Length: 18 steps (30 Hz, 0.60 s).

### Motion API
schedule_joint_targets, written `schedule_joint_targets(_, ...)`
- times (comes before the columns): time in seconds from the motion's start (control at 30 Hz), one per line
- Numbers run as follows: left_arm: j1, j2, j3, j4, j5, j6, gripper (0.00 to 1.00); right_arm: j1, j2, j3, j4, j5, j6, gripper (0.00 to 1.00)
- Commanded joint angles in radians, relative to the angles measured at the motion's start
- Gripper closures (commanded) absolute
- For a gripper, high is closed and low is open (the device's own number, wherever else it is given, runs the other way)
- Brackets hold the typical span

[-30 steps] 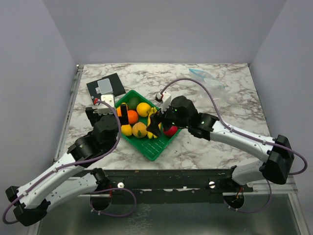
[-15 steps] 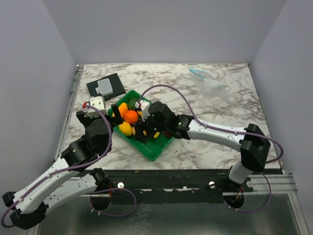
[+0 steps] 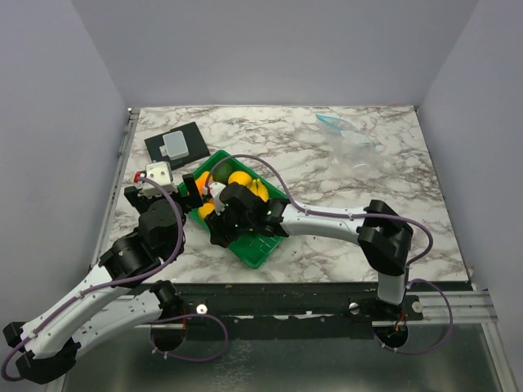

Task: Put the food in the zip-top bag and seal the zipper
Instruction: Move the bin to the center of the board.

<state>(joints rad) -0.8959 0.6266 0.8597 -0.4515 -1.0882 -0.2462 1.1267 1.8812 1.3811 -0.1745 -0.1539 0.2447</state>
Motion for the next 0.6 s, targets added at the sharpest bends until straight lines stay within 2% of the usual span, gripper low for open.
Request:
schedule_joint_targets(0.0, 0.003, -0.019, -0.011, 0.000, -0.026, -0.010, 0.01, 0.014, 0.062, 0.044, -0.041, 0.073, 0.009, 0.46)
schedule_joint_targets(0.37, 0.002, -0.013, -0.012, 0.005, -0.012, -0.009, 0.01, 0.035, 0.130, 0.060, -0.074, 0.197, 0.016, 0.53)
schedule_joint_targets(0.47, 0.003, -0.011, -0.013, 0.006, -0.013, -0.008, 0.01, 0.043, 0.130, 0.056, -0.082, 0.221, 0.017, 0.60)
schedule_joint_targets(0.57, 0.002, -0.008, -0.013, 0.007, -0.012, -0.009, 0.01, 0.050, 0.119, 0.039, -0.079, 0.251, 0.023, 0.75)
